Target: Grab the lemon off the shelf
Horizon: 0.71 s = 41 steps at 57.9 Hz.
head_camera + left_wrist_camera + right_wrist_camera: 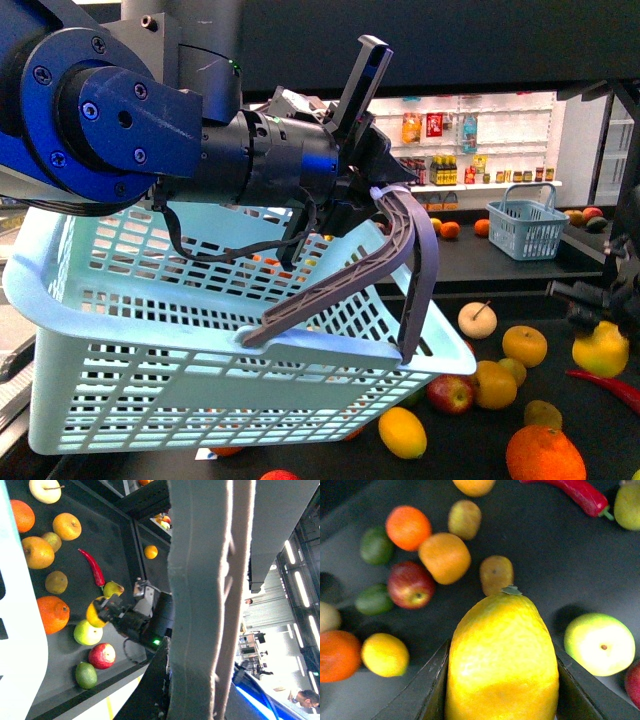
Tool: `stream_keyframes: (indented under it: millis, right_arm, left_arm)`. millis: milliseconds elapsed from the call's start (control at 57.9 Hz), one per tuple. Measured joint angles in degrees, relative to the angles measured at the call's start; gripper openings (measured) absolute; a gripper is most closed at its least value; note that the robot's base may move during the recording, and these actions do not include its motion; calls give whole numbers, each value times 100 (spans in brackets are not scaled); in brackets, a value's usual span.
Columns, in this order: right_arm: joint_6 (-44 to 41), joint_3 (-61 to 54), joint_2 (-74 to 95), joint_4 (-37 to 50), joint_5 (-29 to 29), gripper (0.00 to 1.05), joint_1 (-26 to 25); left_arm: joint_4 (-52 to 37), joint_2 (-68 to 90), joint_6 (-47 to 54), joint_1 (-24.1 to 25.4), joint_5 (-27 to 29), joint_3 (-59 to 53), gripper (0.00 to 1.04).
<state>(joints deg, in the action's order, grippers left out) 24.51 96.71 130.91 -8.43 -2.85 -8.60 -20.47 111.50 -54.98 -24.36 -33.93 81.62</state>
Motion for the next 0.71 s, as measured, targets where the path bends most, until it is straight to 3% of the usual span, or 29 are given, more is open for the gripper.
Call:
stream_keyframes:
  millis: [259, 466, 708]
  right_arm:
    - [409, 120, -1001, -223, 874, 47, 348]
    - [962, -374, -1751, -4, 1672, 47, 1056]
    - [1309, -1156, -2192, 354, 2006, 47, 1572]
  left_arm:
    - [0, 0, -9, -22, 31, 0, 8]
    - [0, 0, -13, -17, 46, 0, 8]
    - [0, 0, -17, -17, 31, 0, 8]
